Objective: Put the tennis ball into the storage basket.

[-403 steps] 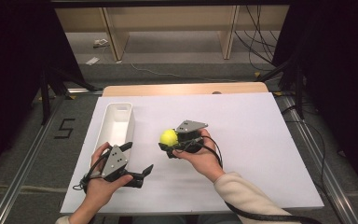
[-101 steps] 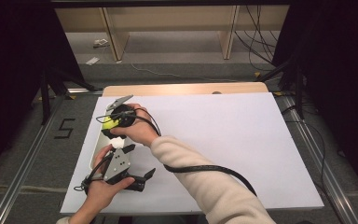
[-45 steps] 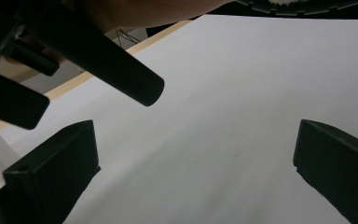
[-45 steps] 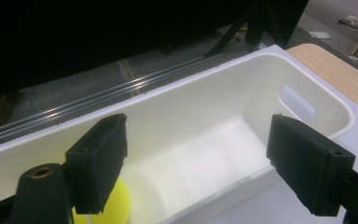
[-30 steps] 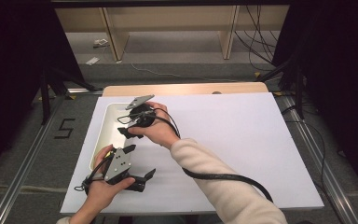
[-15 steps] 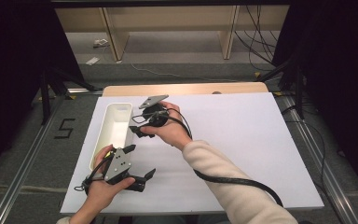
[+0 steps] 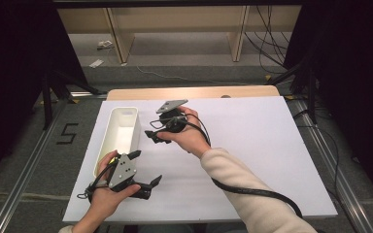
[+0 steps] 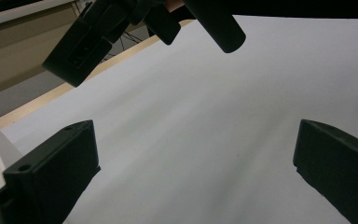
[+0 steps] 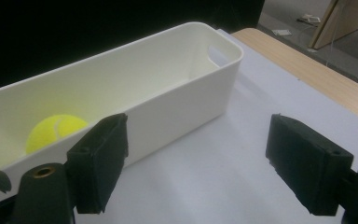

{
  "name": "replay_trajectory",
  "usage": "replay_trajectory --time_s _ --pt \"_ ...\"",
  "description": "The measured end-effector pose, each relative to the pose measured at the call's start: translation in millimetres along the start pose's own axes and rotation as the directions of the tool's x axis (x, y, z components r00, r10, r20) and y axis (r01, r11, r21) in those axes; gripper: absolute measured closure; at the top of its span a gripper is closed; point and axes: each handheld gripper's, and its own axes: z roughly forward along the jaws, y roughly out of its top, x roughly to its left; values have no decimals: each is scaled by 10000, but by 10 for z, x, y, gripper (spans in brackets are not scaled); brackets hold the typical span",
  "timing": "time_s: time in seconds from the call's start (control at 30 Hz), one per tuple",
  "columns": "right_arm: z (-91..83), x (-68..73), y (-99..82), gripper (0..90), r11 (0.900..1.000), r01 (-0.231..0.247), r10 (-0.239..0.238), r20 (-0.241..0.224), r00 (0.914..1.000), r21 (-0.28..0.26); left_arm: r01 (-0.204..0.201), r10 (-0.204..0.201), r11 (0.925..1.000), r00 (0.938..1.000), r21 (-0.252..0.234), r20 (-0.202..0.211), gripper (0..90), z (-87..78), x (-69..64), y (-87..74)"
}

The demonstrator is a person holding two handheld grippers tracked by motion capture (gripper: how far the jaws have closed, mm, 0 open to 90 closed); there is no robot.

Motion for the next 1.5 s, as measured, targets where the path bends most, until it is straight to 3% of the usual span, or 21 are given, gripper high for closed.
replay_trajectory --time_s 0.8,0.83,0.93,1.07,1.4,1.43,1.5 --pt "-382 -138 -271 217 9996 -229 236 416 9989 -184 -6 6 10000 10000 1 -42 0 -3 4 1" --pt "-397 -142 -282 217 9994 -270 278 424 9987 -194 -153 151 9999 9997 -48 -211 0 -5 16 4" --pt "-439 -156 -315 217 9994 -269 281 493 9984 -229 -181 180 9998 9997 -75 -139 0 -3 16 5" --pt "-496 -178 -354 217 9992 -328 341 576 9978 -233 8 -8 10000 10000 -38 -17 0 -1 2 0" --pt "-620 -234 -481 216 9981 -568 588 829 9948 -255 22 -22 10000 10000 -16 -62 0 -2 5 -3" --pt "-634 -243 -492 217 9982 -547 567 847 9948 -258 -124 125 9999 9999 113 -119 0 -11 17 -1" --pt "-668 -259 -514 217 9981 -562 582 872 9945 -255 27 -27 10000 10000 10 -63 0 -3 5 -3"
